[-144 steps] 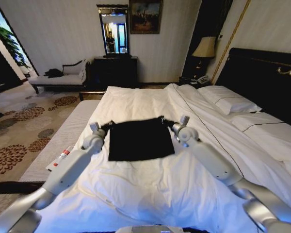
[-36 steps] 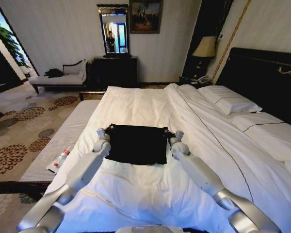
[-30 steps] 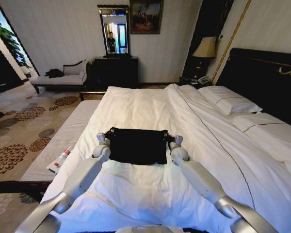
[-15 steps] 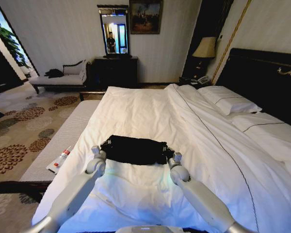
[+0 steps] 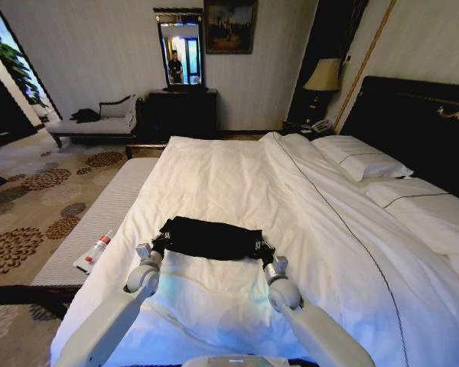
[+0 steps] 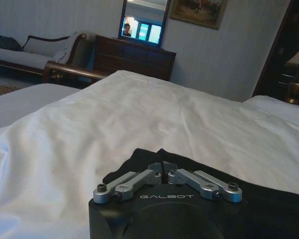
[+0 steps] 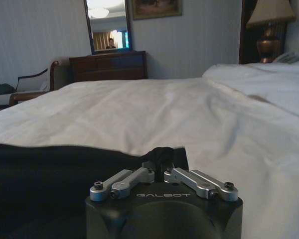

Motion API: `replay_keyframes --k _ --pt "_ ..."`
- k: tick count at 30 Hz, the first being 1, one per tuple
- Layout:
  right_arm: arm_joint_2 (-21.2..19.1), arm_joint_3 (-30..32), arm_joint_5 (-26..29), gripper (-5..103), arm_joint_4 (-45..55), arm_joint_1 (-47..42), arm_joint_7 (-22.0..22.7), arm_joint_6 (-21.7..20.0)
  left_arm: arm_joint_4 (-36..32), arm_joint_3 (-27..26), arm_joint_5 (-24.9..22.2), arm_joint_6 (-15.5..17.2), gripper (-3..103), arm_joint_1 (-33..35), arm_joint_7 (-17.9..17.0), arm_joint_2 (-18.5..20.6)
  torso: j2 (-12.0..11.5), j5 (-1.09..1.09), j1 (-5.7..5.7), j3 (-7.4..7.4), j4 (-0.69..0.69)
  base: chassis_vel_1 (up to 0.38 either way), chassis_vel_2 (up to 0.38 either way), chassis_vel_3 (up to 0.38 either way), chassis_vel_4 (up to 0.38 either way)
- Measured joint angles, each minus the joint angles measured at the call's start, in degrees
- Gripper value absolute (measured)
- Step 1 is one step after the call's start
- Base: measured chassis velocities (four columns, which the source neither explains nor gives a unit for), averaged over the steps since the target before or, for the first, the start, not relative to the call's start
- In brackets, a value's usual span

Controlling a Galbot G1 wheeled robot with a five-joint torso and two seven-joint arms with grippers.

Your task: Fold the clothes on the bed.

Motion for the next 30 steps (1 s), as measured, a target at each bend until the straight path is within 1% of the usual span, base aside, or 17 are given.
replay_keyframes --k 12,13,14,15,16,17,18,20,21,22,23,24,25,26,27,29,30 --pt "0.7 0.3 -1.3 3 1.5 -3.0 0.0 0.5 -2.7 0.0 2.5 0.5 0 2.7 -0.8 1.5 0.0 0.00 0.00 0.00 0.01 0.000 0.000 0.000 0.000" --pt "0.6 0.4 -1.3 0 1.8 -3.2 0.0 0.5 -2.9 0.0 2.6 0.7 0 2.7 -0.9 1.6 0.0 -0.01 0.00 0.00 0.01 0.000 0.000 0.000 0.000" --pt "0.5 0.5 -1.3 5 2.2 -3.6 0.0 0.5 -3.3 0.0 2.8 0.9 0 2.9 -1.0 1.8 0.0 0.00 0.01 0.00 0.01 0.000 0.000 0.000 0.000" --pt "0.5 0.7 -1.5 10 2.6 -4.2 0.0 0.6 -3.8 0.0 3.3 1.2 -3 3.3 -1.1 2.2 0.0 0.00 0.01 0.01 0.00 0.000 0.000 0.000 0.000" --pt "0.5 0.7 -1.5 10 2.6 -4.2 0.0 0.6 -3.8 0.0 3.3 1.2 -3 3.3 -1.1 2.2 0.0 0.00 0.01 0.01 0.00 0.000 0.000 0.000 0.000" --pt "0.5 0.9 -1.6 16 3.1 -4.7 0.0 0.7 -4.2 -0.1 3.9 1.3 1 3.7 -1.1 2.4 0.0 0.00 0.01 0.00 0.00 0.000 0.000 0.000 0.000" --pt "0.5 1.1 -1.9 16 3.5 -5.5 0.0 0.7 -4.8 -0.3 4.5 1.5 7 4.2 -1.1 2.7 0.0 0.00 0.01 0.00 0.01 0.000 0.000 0.000 0.000" --pt "0.4 1.6 -2.7 26 4.5 -7.3 0.0 1.1 -6.3 -1.0 6.8 1.7 18 6.1 -0.8 3.1 0.0 0.00 0.00 0.00 0.00 0.000 0.000 0.000 0.000" --pt "0.4 1.6 -2.7 26 4.5 -7.3 0.0 1.1 -6.3 -1.0 6.8 1.7 18 6.1 -0.8 3.1 0.0 0.00 0.00 0.00 0.00 0.000 0.000 0.000 0.000" --pt "0.4 1.8 -2.9 32 4.9 -7.8 0.0 1.1 -6.8 -1.3 7.5 1.7 23 6.7 -0.7 3.3 0.0 -0.01 0.00 0.00 0.01 0.000 0.000 0.000 0.000" --pt "0.3 2.0 -3.0 37 5.4 -8.3 0.0 1.2 -7.2 -1.7 8.4 1.5 23 7.3 -0.7 3.4 0.0 0.00 0.00 0.00 0.01 0.000 0.000 0.000 0.000" --pt "0.3 2.5 -3.2 43 5.9 -8.9 0.0 1.3 -7.8 -2.1 9.7 1.0 28 8.1 -0.7 3.4 0.0 0.00 0.00 0.00 0.01 0.000 0.000 0.000 0.000" --pt "0.3 2.5 -3.2 43 5.9 -8.9 0.0 1.3 -7.8 -2.1 9.7 1.0 28 8.1 -0.7 3.4 0.0 0.00 0.00 0.00 0.01 0.000 0.000 0.000 0.000" --pt "0.3 3.4 -3.4 48 6.8 -9.9 0.0 1.4 -8.8 -2.9 11.2 0.2 33 9.1 -0.7 3.4 0.0 0.00 0.00 0.00 0.00 0.000 0.000 0.000 0.000" --pt "0.3 3.9 -3.5 48 7.2 -10.4 -0.1 1.4 -9.4 -3.4 11.8 -0.3 38 9.7 -0.7 3.4 0.0 0.00 0.00 0.00 0.01 0.000 0.000 0.000 0.000" --pt "0.4 5.8 -4.0 59 8.7 -12.4 -0.3 1.5 -11.4 -5.3 12.8 -1.4 50 11.9 -0.7 3.2 0.0 0.00 0.00 0.00 0.00 0.000 0.000 0.000 0.000" --pt "0.4 5.8 -4.0 59 8.7 -12.4 -0.3 1.5 -11.4 -5.3 12.8 -1.4 50 11.9 -0.7 3.2 0.0 0.00 0.00 0.00 0.00 0.000 0.000 0.000 0.000"
